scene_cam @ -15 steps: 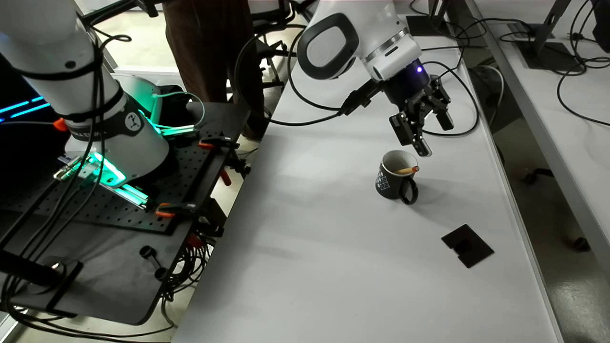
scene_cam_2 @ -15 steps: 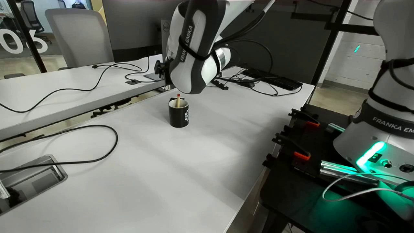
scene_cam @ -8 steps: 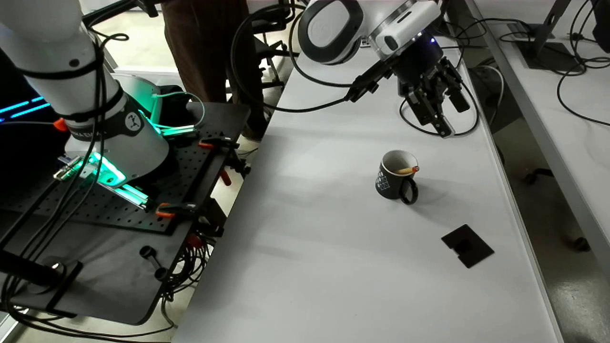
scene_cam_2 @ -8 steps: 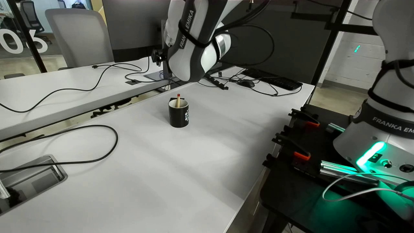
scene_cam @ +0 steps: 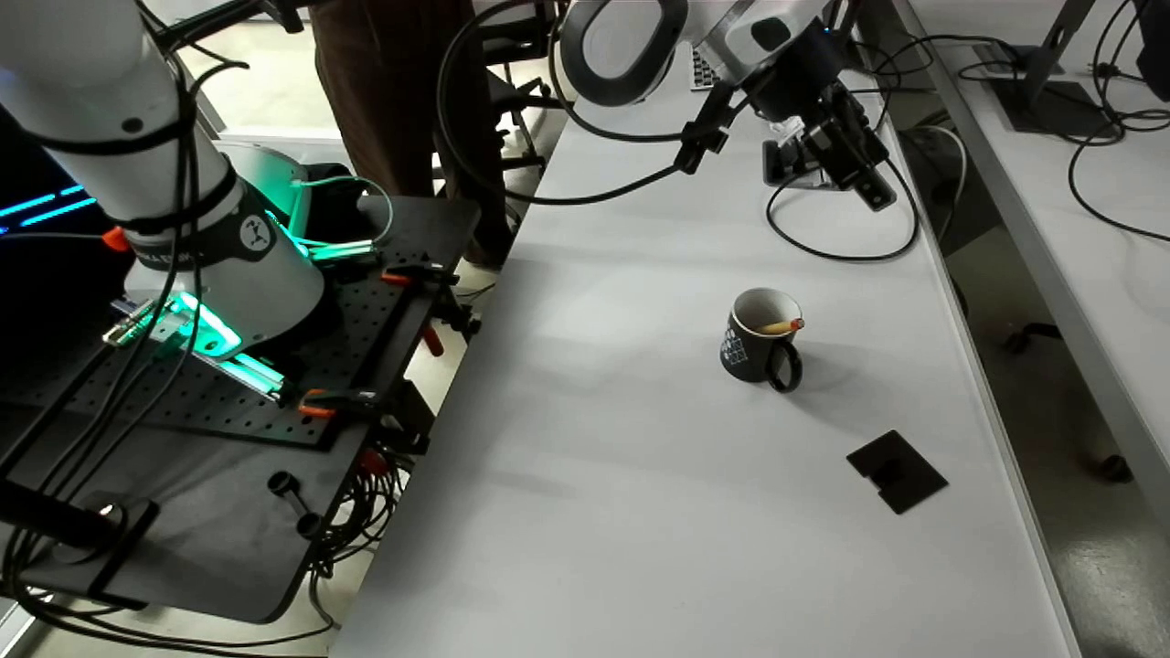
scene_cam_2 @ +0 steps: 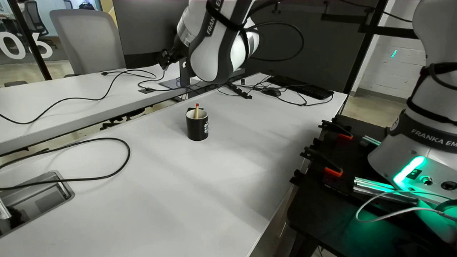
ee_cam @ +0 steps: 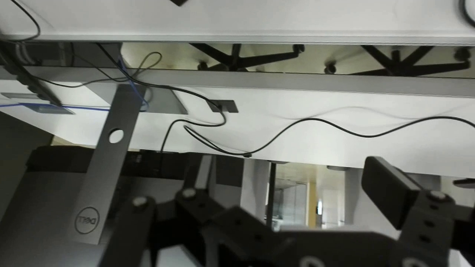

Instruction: Put the pen in the cup

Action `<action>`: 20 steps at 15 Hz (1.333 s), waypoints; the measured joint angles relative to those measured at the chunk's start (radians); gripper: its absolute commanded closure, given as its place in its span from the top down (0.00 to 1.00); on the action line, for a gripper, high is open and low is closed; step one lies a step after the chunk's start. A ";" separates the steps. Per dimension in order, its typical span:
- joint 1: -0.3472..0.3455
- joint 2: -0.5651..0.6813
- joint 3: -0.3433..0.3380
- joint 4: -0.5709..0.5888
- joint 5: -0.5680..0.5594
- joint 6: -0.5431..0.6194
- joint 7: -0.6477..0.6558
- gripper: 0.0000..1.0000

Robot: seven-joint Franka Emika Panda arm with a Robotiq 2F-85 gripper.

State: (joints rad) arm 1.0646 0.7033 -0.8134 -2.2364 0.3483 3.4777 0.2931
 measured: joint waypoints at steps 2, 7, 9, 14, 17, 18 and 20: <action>-0.074 -0.079 0.078 0.011 -0.038 -0.003 -0.061 1.00; -0.318 -0.252 0.331 0.025 -0.101 -0.015 -0.177 1.00; -0.431 -0.290 0.443 0.021 -0.117 -0.019 -0.201 1.00; -0.568 -0.304 0.540 -0.011 -0.162 -0.024 -0.208 1.00; -0.578 -0.304 0.540 -0.023 -0.163 -0.024 -0.209 1.00; -0.578 -0.304 0.541 -0.024 -0.163 -0.024 -0.209 1.00; -0.578 -0.304 0.542 -0.024 -0.163 -0.024 -0.209 1.00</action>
State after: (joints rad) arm 0.4863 0.3993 -0.2716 -2.2604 0.1849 3.4537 0.0846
